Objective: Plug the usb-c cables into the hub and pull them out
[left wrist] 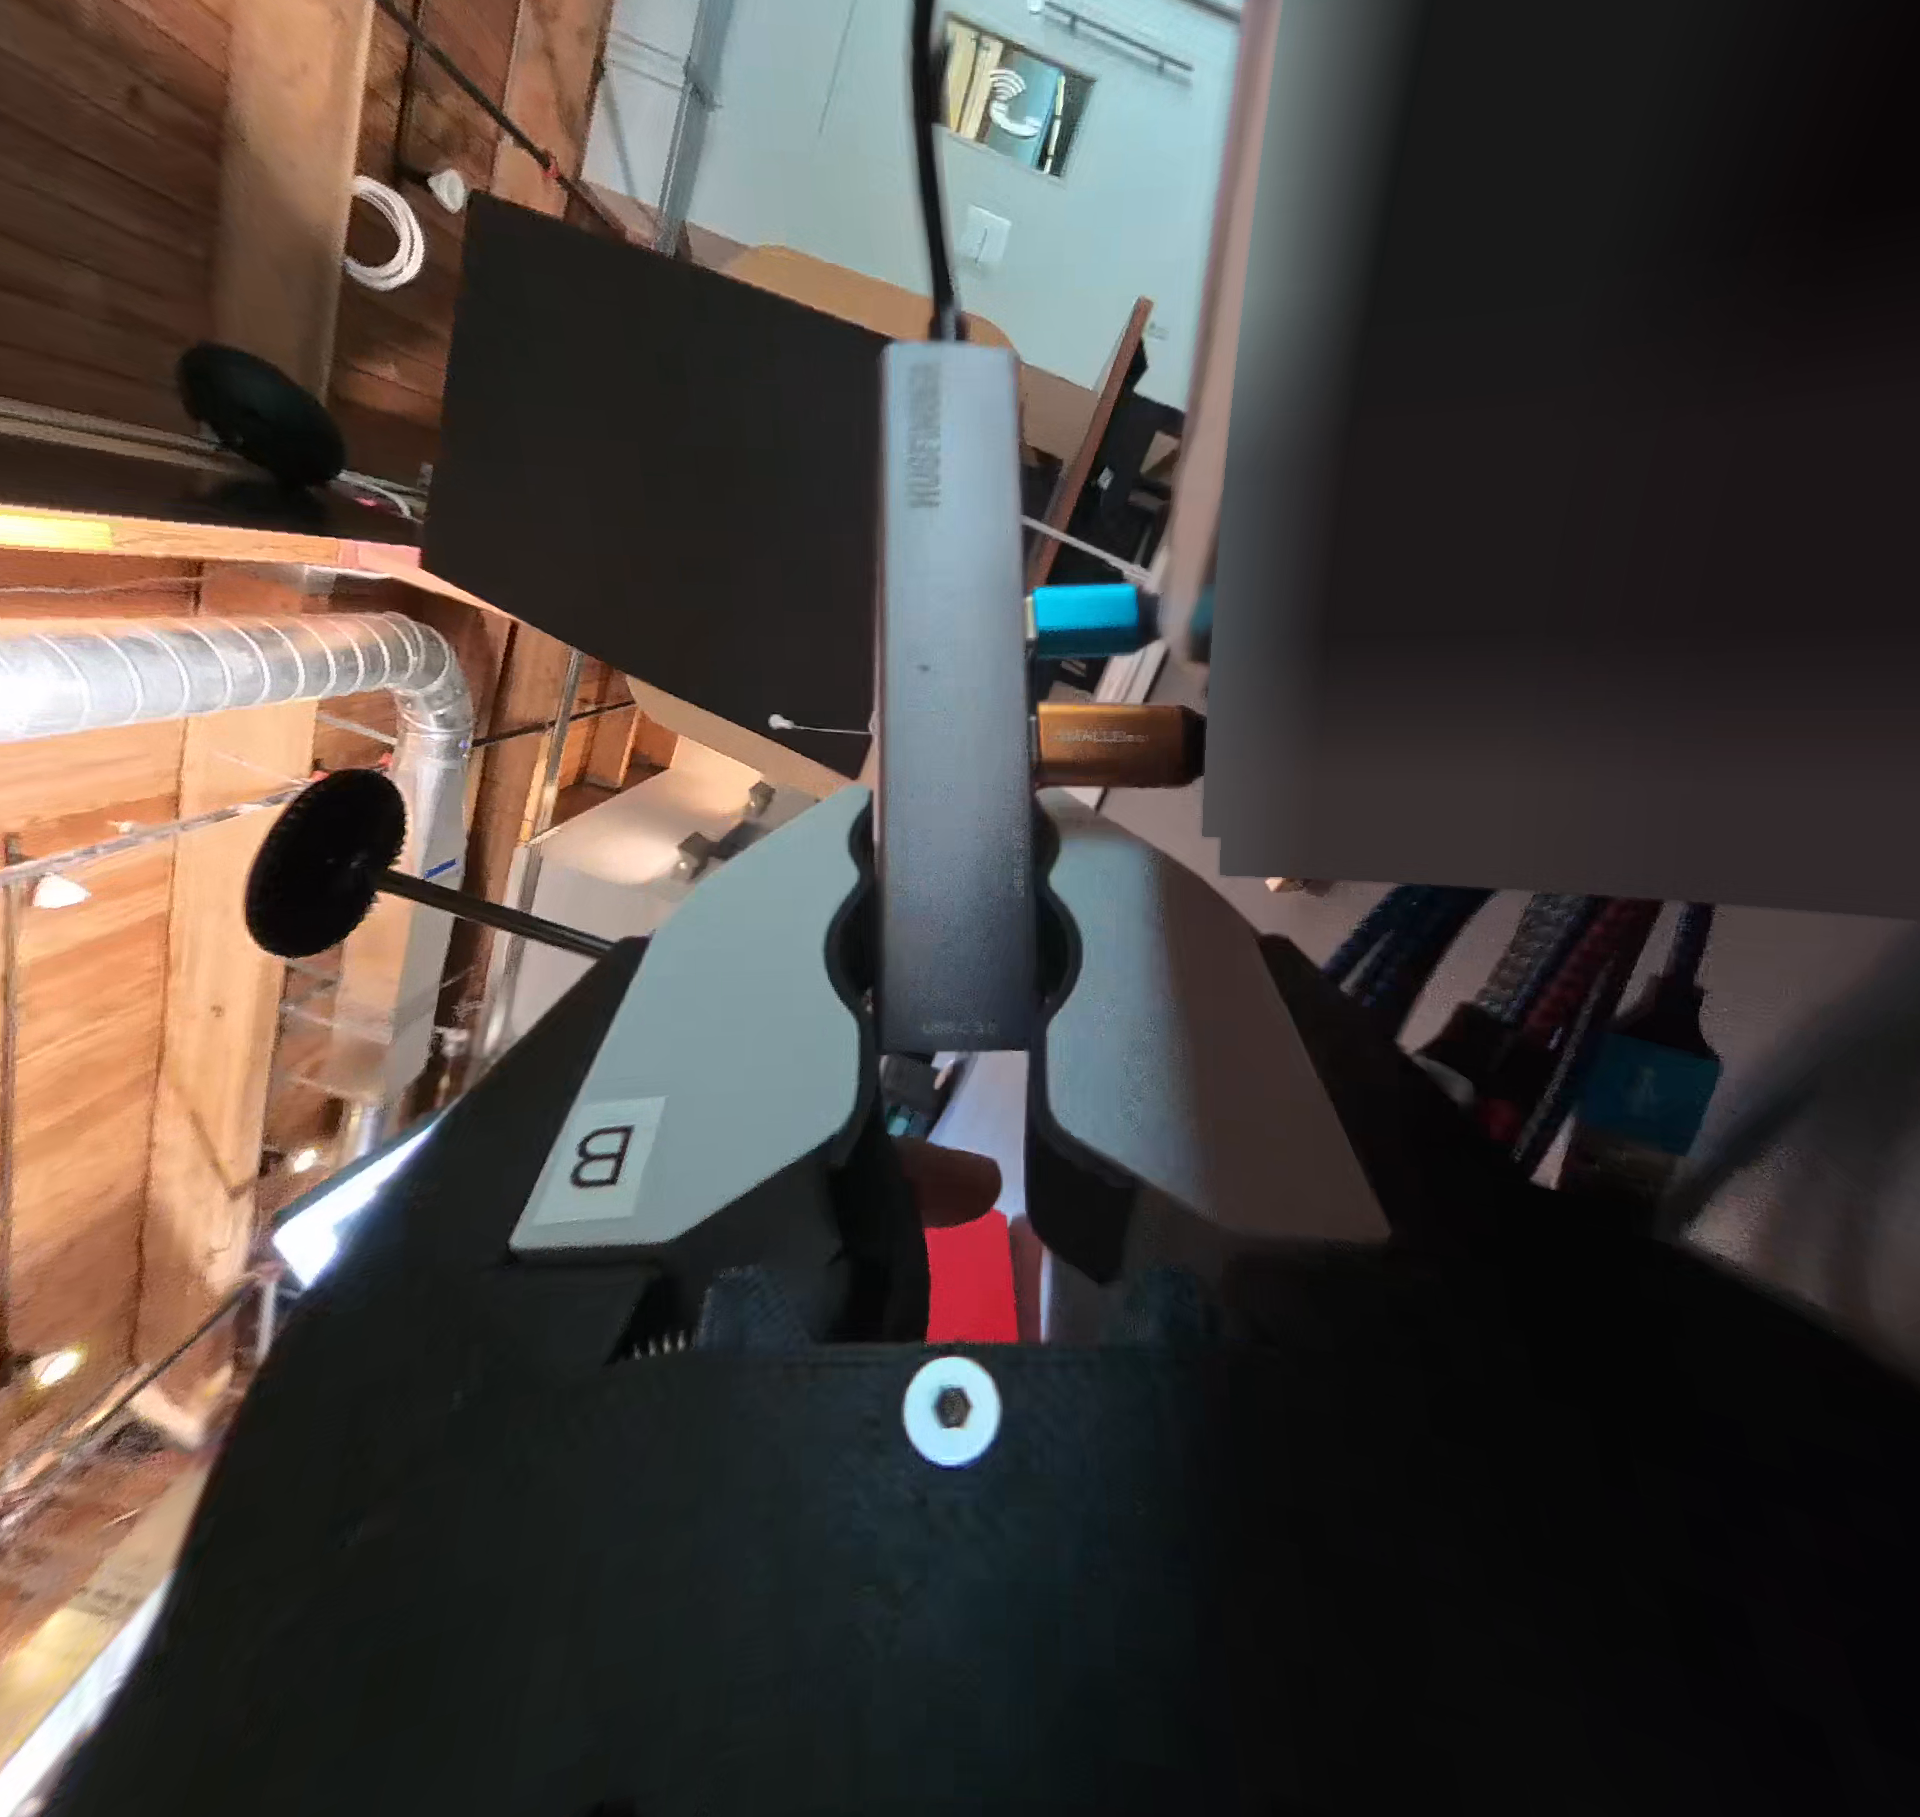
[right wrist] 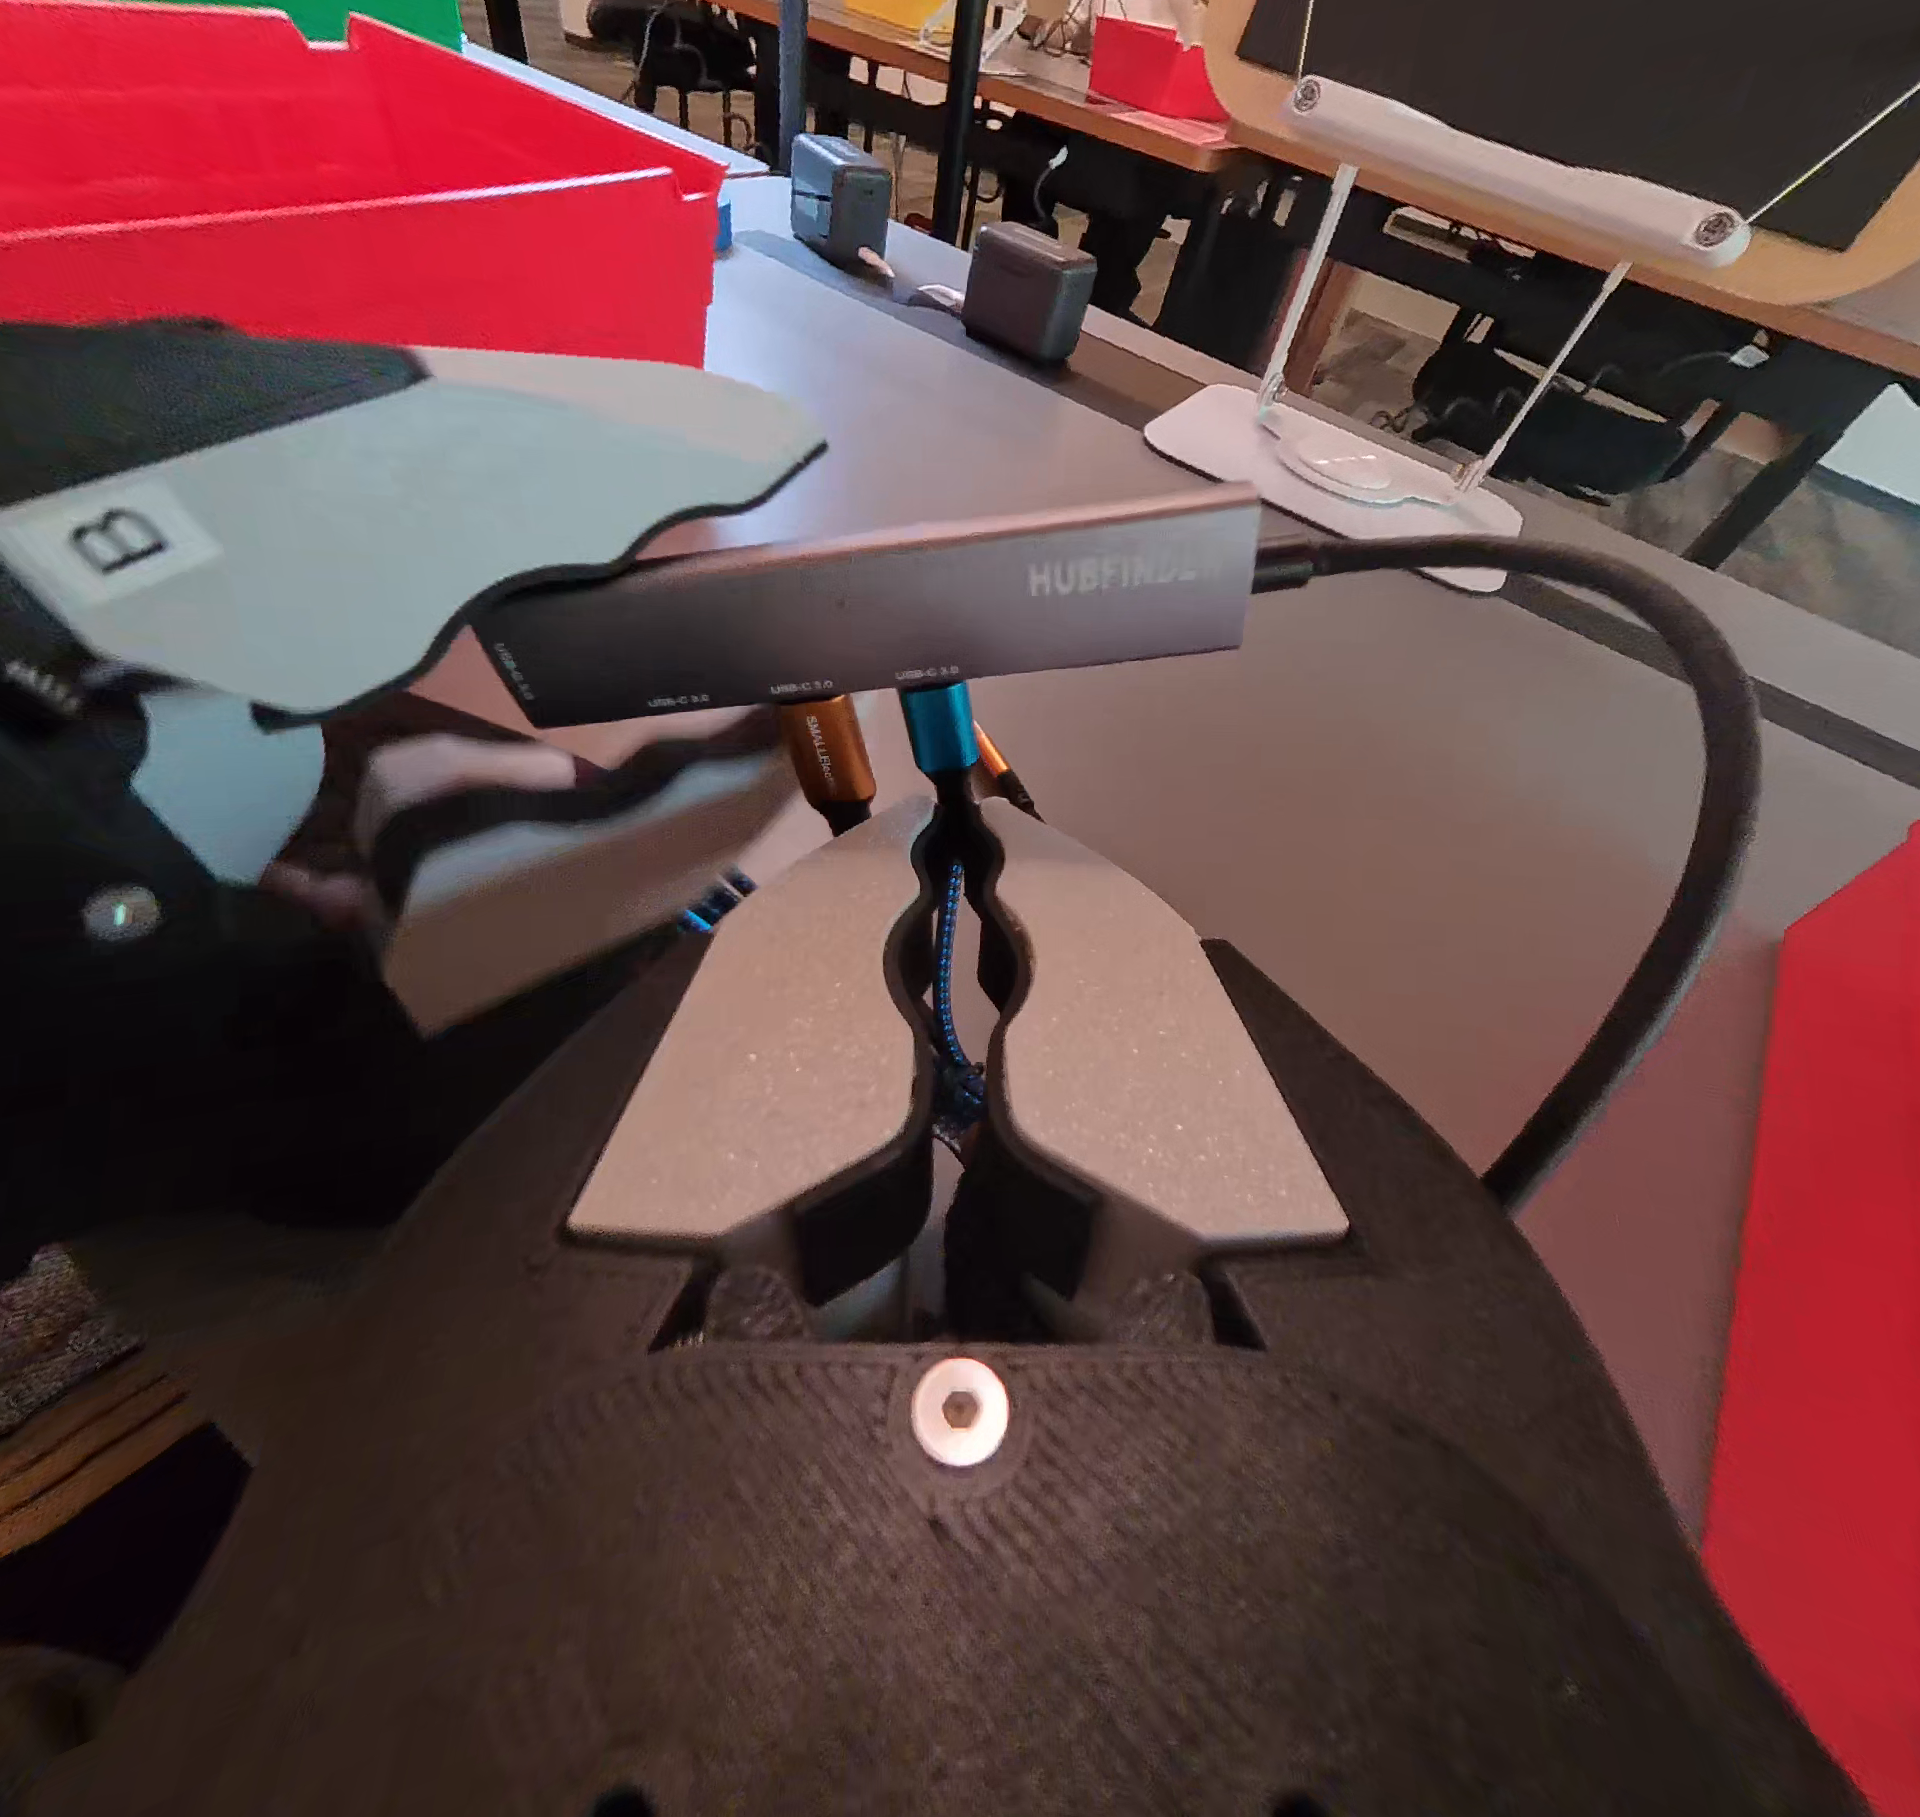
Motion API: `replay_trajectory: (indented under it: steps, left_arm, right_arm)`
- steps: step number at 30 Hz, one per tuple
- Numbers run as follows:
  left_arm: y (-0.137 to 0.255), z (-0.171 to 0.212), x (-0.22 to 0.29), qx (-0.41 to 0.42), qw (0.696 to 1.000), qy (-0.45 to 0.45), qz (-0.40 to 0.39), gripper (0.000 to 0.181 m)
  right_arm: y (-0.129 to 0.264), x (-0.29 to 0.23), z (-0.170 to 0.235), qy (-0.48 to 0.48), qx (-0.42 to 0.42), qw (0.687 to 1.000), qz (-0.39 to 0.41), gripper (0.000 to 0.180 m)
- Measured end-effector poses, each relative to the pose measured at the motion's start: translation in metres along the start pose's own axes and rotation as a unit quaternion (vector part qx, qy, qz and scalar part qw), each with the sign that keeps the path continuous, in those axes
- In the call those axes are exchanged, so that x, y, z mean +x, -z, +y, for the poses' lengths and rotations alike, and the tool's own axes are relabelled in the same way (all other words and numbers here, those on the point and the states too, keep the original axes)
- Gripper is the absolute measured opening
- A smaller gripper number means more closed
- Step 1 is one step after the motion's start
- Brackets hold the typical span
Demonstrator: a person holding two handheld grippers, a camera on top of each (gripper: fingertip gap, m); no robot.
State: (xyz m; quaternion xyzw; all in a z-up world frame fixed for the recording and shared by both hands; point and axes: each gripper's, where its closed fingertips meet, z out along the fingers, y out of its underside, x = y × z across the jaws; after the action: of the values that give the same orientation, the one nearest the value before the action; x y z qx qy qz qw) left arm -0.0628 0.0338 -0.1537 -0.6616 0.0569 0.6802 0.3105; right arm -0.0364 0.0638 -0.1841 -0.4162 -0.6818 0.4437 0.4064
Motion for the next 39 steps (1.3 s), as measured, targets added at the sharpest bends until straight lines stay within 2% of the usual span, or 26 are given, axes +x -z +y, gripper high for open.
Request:
replay_trajectory:
  steps: [3,7,12,16,21,24,28,30,33,39]
  left_arm:
    - [0.002,0.006,0.005,-0.007,0.997,0.061,0.054,0.024]
    - [0.005,0.005,0.007,0.007,0.987,0.135,0.086,0.024]
    - [0.007,0.004,0.007,0.038,0.978,0.174,0.106,0.025]
    - [0.008,0.007,0.008,0.059,0.970,0.199,0.127,0.025]
    - [0.010,0.009,0.009,0.071,0.974,0.179,0.121,0.025]
    - [0.013,0.002,0.008,0.093,0.977,0.157,0.112,0.024]
    - [0.017,0.000,0.006,0.119,0.977,0.140,0.112,0.024]
    - [0.019,-0.001,0.005,0.132,0.974,0.145,0.116,0.024]
    - [0.023,-0.006,0.006,0.153,0.970,0.139,0.124,0.024]
    - [0.018,0.001,0.013,0.127,0.967,0.160,0.153,0.025]
  right_arm:
    - [0.003,-0.004,0.000,0.010,0.010,1.000,-0.009,0.002]
    - [0.006,-0.007,-0.006,0.021,0.043,0.999,-0.013,0.003]
    - [0.003,-0.004,-0.008,0.086,0.046,0.995,0.032,0.014]
    - [0.002,-0.011,-0.009,0.091,0.048,0.995,0.010,0.013]
    - [0.010,-0.020,-0.013,0.044,0.053,0.996,-0.057,0.016]
    - [0.014,-0.026,-0.016,-0.002,0.044,0.993,-0.109,0.024]
    - [0.015,-0.028,-0.018,-0.022,0.050,0.989,-0.135,0.025]
    - [0.017,-0.025,-0.020,-0.039,0.057,0.987,-0.143,0.019]
    - [0.019,-0.026,-0.017,-0.030,0.052,0.986,-0.154,0.018]
    - [0.013,-0.029,-0.014,0.011,0.056,0.991,-0.117,0.010]
